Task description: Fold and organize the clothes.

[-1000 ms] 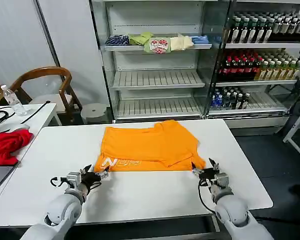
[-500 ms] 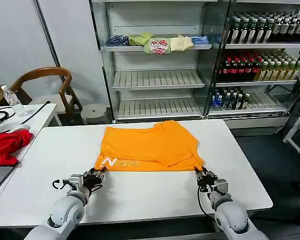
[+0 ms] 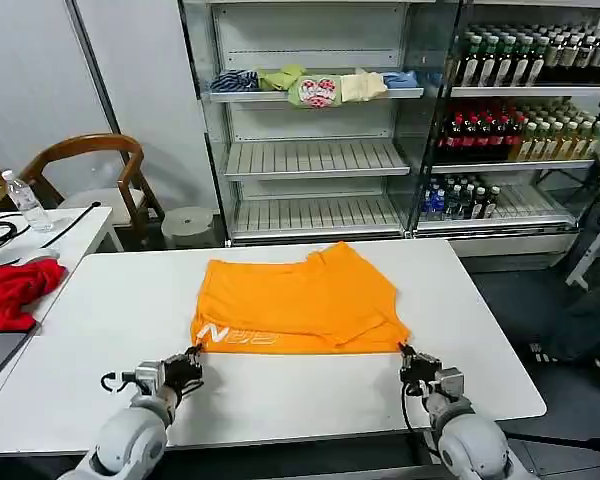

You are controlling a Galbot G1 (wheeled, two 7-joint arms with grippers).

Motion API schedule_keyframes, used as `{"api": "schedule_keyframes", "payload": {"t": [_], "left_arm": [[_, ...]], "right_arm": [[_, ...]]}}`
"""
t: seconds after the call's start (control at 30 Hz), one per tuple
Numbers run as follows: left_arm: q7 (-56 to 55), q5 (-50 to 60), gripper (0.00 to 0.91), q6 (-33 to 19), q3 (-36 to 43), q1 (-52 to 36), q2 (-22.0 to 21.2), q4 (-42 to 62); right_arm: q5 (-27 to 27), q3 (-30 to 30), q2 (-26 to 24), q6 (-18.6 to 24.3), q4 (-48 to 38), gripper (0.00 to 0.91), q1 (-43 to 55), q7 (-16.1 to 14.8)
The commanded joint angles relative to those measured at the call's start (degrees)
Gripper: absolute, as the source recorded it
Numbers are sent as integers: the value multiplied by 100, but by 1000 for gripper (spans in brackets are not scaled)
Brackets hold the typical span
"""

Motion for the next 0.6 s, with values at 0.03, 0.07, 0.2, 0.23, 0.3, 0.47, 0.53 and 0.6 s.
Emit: {"api": "schedule_keyframes", "payload": {"t": [0.03, 0.07, 0.2, 0.23, 0.3, 0.47, 0.53, 0.6], "left_arm": [[-95, 293, 0, -77, -837, 2175, 101, -1493], [-97, 314, 0, -87, -911, 2374, 116, -1554], [-112, 398, 10, -110, -1122, 2851, 137, -1835], [-111, 436, 10, -110, -1141, 2968, 140, -1869], [-130, 515, 20, -107, -1162, 3189, 168, -2016], [-256, 849, 907, 164, -1166, 3412, 259, -2347], [-226, 828, 907, 164, -1298, 3348, 324, -2606], [-174, 591, 907, 162, -1482, 3202, 379, -2750]], "right_arm": [[-423, 371, -165, 149, 1124, 0, -1575, 50], [-455, 430, -159, 168, 1235, 0, -1748, 57], [-724, 634, -140, 322, 1668, 0, -2347, 98], [-746, 665, -141, 330, 1723, 0, -2462, 120], [-845, 744, -166, 343, 1927, 907, -2784, 255], [-1011, 847, -194, 223, 2255, 907, -3158, 394], [-969, 1101, -230, 234, 2484, 907, -3085, 368], [-848, 1346, -288, 213, 2664, 907, -2942, 340]]}}
